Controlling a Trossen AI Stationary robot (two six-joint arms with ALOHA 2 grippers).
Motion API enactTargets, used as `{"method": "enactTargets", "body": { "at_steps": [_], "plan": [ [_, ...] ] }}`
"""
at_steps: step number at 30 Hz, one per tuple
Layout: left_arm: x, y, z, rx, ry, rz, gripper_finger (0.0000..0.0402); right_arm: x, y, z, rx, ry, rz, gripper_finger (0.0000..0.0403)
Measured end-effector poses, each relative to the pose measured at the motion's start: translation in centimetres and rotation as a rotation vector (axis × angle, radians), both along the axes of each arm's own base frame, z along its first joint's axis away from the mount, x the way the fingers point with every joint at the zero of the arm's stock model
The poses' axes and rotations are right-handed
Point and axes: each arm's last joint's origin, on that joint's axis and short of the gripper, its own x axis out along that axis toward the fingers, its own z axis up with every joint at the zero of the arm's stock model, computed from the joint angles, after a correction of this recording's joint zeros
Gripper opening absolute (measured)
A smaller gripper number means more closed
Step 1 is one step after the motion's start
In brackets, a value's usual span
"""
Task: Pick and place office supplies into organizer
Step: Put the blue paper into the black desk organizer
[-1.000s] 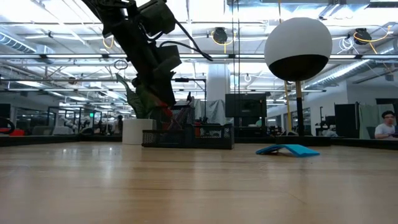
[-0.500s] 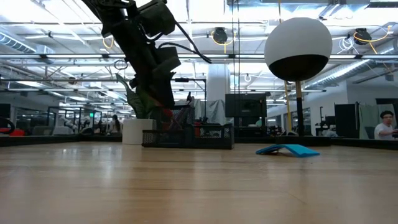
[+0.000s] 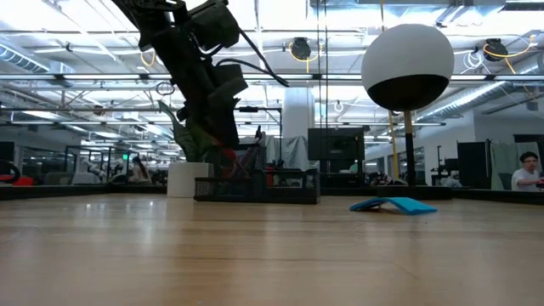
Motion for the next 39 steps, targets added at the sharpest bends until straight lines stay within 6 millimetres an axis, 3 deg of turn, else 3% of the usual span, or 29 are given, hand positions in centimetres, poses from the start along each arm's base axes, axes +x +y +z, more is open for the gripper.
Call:
{"method": "enactTargets", "body": {
  "at_steps": [12,22,29,34,39],
  "plan": [
    [0.7,-0.9,0.7,-0.154,-0.058,-0.135,0.0132,0.0,0.0,-0.2,0.018,0.018,0.004,0.01],
    [1.0,-2.2,0.8,-0.148,-0.062,-0.195,0.0132,0.0,0.0,-1.1,0.039,0.112,0.003,0.01],
    [1.7,-2.7,1.3,-0.165,-0.154,-0.232,0.0132,0.0,0.0,-1.0,0.043,0.101,0.004,0.01],
    [1.6,-3.6,2.9,-0.141,-0.227,-0.307,0.0132,0.0,0.0,-0.7,0.042,0.071,0.005,0.01],
    [0.1,-4.3,5.4,-0.108,-0.283,-0.337,0.0131,0.0,0.0,-0.8,0.016,0.082,0.004,0.01]
  ]
}}
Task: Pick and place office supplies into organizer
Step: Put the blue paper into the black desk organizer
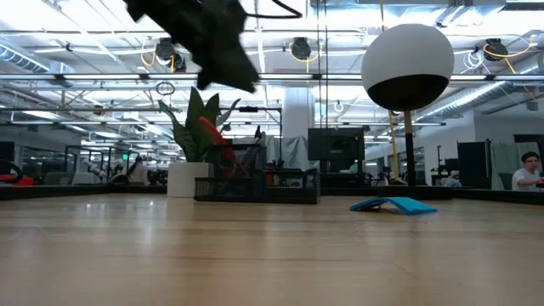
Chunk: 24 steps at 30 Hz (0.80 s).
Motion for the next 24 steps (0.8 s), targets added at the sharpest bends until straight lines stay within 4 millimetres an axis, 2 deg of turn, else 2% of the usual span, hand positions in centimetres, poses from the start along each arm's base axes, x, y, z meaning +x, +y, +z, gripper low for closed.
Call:
{"method": "enactTargets", "body": {
  "at_steps": [4,11,14,17,24],
  "plan": [
    [-1.4,-0.9,1.9,0.038,-0.035,-0.033,0.0131,0.1,0.0,0.0,0.011,0.0,-0.002,0.01],
    [-3.2,-2.4,3.3,0.13,-0.042,-0.053,0.0132,0.1,0.0,0.1,0.12,-0.017,-0.008,0.01],
    [-4.1,-2.6,3.7,0.165,-0.027,-0.022,0.0132,0.1,0.0,0.2,0.121,-0.023,-0.007,0.01],
    [-4.6,-2.6,4.9,0.171,-0.085,0.009,0.0132,0.1,0.0,0.2,0.109,-0.023,-0.007,0.01],
    [-6.2,-2.7,5.7,0.188,-0.074,0.026,0.0132,0.1,0.0,0.1,0.148,-0.021,-0.019,0.01]
  ]
}}
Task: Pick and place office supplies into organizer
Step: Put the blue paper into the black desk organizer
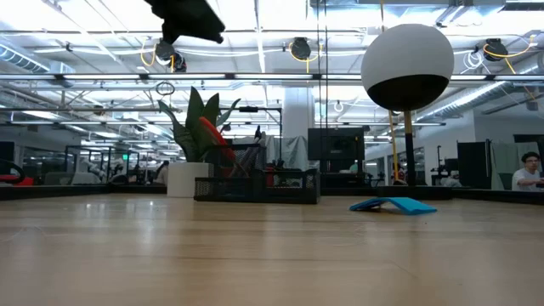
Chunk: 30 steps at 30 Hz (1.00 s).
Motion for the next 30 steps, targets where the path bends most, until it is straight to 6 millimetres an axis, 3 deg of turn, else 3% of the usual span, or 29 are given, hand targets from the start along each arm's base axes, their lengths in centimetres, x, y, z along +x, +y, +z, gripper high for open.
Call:
{"method": "enactTargets", "body": {
  "at_steps": [15,30],
  "plan": [
    [-2.5,-0.4,1.1,0.046,0.011,0.068,0.0132,-0.1,0.1,0.0,0.018,0.077,-0.1,0.01],
    [-2.6,-0.5,1.2,0.051,-0.004,0.077,0.0131,-0.9,1.9,1.1,-0.018,0.143,-0.212,0.01]
  ]
}}
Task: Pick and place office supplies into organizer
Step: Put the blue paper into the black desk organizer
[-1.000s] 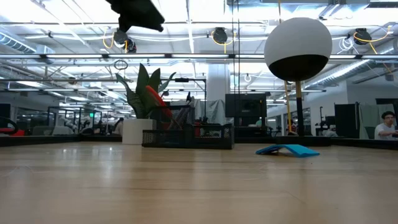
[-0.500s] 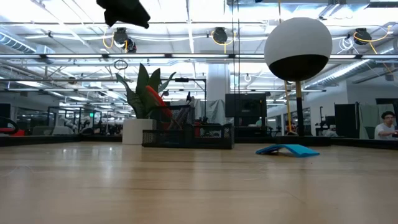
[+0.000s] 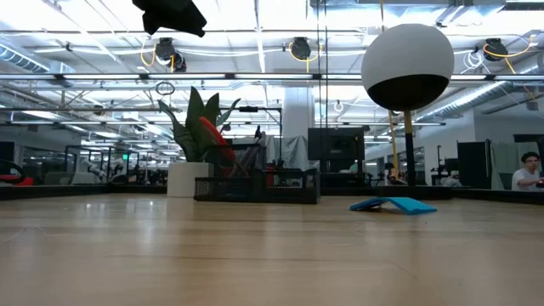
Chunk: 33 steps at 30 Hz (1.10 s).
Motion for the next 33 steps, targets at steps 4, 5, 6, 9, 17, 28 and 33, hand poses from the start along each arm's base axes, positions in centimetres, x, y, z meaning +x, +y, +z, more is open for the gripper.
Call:
{"method": "enactTargets", "body": {
  "at_steps": [4,5,6,9,17,28,33],
  "plan": [
    [0.0,0.0,0.0,0.0,0.0,0.0,0.0132,0.5,0.5,0.3,0.003,0.035,0.005,0.01],
    [0.0,0.0,0.0,0.0,0.0,0.0,0.0132,0.7,0.7,0.3,-0.002,0.055,-0.001,0.01],
    [0.0,0.0,0.0,0.0,0.0,0.0,0.0132,1.0,0.9,0.3,-0.01,0.075,-0.017,0.01],
    [0.0,0.0,0.0,0.001,0.0,0.0,0.0132,2.2,1.5,0.1,-0.047,0.145,-0.079,0.01],
    [-0.3,0.0,-0.4,-0.013,0.045,0.011,0.0132,5.3,2.4,-0.7,-0.057,0.249,-0.147,0.01],
    [-1.6,0.2,0.9,0.002,-0.025,0.003,0.0132,5.9,1.9,-2.1,-0.038,0.31,-0.239,0.01],
    [-2.6,0.3,1.7,0.002,-0.064,0.004,0.0132,5.8,1.8,-2.4,-0.01,0.329,-0.258,0.01]
  ]
}}
